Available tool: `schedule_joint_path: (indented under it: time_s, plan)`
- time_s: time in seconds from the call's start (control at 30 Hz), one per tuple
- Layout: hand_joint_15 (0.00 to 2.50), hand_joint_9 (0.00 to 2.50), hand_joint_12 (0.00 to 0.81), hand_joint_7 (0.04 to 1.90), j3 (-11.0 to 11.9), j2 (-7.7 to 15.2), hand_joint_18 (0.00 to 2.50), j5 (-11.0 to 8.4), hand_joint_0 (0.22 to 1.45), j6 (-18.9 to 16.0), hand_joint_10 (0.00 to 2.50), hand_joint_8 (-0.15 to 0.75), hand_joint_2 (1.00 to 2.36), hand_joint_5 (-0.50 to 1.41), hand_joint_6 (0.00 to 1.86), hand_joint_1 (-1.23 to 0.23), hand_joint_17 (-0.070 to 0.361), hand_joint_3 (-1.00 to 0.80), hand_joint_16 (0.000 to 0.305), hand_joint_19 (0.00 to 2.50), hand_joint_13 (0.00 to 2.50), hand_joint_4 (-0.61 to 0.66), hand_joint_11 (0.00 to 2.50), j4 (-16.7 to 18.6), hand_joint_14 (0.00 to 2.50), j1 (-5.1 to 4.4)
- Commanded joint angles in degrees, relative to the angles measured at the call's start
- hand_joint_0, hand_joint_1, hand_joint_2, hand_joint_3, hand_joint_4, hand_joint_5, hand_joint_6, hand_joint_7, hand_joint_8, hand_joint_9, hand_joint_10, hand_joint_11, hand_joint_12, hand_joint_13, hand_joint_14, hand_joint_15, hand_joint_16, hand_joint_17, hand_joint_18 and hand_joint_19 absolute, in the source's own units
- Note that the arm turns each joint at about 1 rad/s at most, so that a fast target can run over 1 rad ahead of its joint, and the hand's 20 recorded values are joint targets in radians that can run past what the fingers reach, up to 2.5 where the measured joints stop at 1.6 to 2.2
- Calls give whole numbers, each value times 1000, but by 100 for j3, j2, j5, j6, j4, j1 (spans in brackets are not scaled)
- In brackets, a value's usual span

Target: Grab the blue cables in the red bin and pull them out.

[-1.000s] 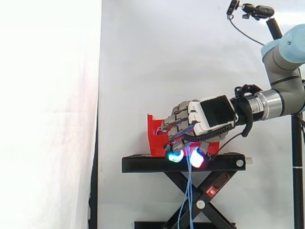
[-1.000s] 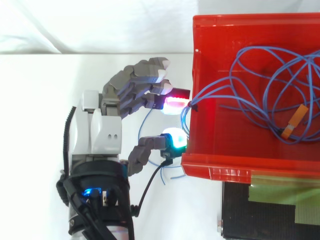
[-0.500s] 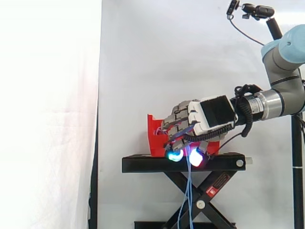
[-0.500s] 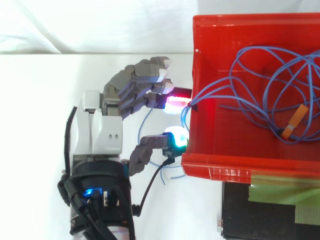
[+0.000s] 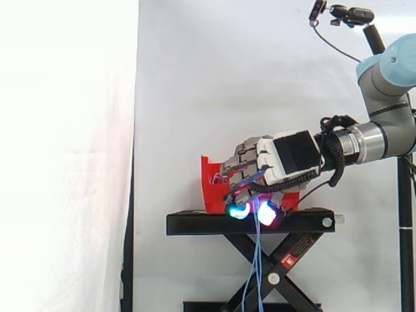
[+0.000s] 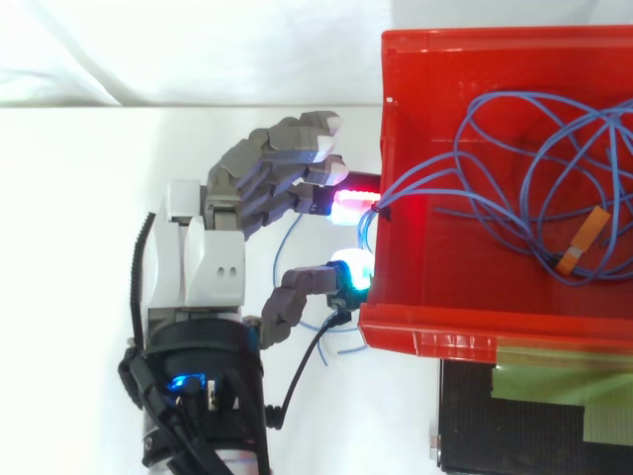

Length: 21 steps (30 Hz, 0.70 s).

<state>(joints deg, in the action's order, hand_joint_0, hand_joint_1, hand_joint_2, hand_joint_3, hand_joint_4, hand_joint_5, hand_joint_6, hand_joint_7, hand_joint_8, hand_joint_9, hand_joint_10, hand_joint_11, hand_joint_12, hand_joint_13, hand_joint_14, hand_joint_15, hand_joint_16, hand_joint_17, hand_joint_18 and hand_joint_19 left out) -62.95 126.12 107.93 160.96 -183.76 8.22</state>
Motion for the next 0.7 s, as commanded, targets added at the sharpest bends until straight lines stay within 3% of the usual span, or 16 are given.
schedule_joint_path:
  time_s: [0.0,0.67]
  plan:
    - [562,944,343,791,2,0,760,0,677,18,27,205,1000,928,3,-1035,111,-1000,50,806,763,32,829,7,21,4]
    - [562,996,329,822,2,0,771,0,707,45,31,186,1000,989,4,-1028,105,-1000,47,810,782,13,842,-2,23,13]
